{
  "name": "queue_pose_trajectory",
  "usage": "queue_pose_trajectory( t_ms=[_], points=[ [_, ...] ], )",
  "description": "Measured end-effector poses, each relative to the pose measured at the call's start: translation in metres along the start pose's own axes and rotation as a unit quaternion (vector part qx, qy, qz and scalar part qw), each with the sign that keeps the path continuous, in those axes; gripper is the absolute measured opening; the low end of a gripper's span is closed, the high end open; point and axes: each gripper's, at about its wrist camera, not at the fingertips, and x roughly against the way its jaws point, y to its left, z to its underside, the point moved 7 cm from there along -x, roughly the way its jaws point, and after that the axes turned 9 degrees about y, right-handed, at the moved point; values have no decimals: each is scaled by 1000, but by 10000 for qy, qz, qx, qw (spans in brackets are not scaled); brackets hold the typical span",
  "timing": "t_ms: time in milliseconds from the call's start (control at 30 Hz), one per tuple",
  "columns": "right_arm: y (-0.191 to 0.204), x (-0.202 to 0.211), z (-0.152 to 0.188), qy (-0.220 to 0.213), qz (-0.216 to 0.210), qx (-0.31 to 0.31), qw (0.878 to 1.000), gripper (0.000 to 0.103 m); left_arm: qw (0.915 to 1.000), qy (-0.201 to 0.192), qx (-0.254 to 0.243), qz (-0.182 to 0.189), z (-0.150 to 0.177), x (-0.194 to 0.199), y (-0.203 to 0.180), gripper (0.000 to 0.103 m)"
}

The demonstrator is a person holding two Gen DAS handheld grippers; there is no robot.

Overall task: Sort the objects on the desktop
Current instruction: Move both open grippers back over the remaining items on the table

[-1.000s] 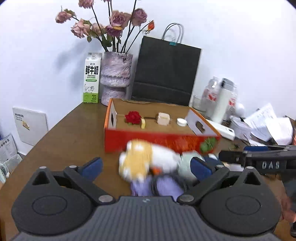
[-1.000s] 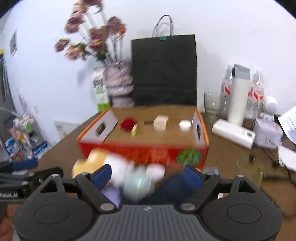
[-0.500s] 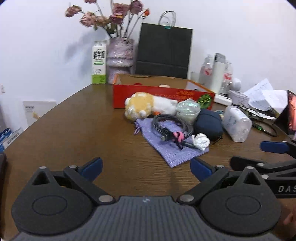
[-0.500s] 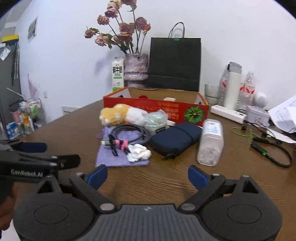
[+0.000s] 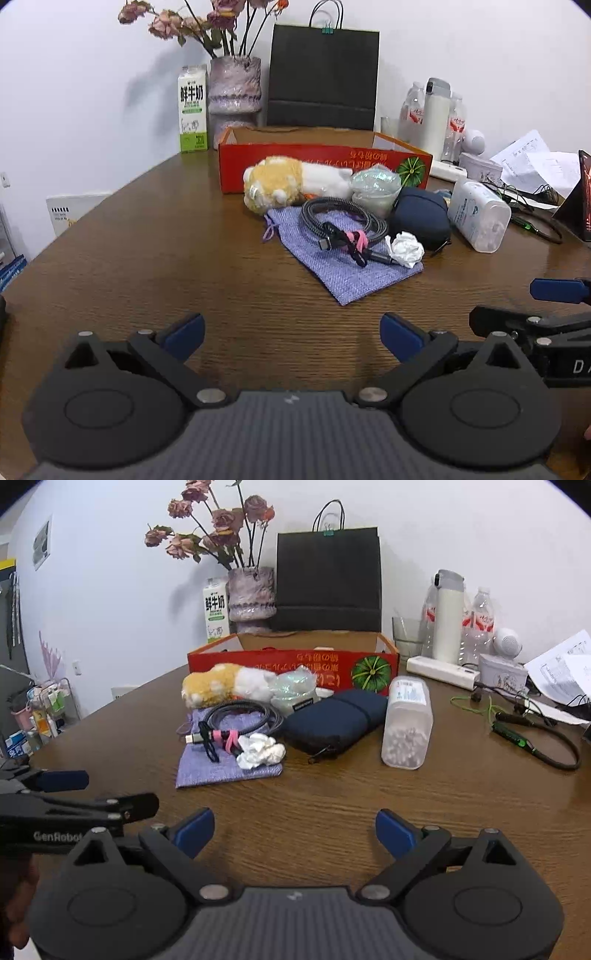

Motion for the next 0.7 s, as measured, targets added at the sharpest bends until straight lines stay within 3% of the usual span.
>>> queue_pose_trajectory(
  t_ms=[100,300,433,567,600,700],
  points=[
    [-3,-2,-1,17,4,-40,10000,94,9997,198,126,102,0,-7,3,103],
    [-11,-7,-4,99,-127,-276,9995,94,9994,199,221,150,1,-7,4,103],
    [-15,-9,-12,99,-201,-348,9991,88,9995,228,142,165,-1,-6,2,103],
    [-6,-15,-30,6,-163,29,9999,82,9996,-60,83,255,-22,-1,7,103],
    [-3,-19,-35,-18,-177,137,9997,79,9996,-146,49,234,-29,-1,9,101],
    [8,-39,-48,108,-288,317,9990,62,9997,-124,66,186,-46,-12,16,79]
  ],
)
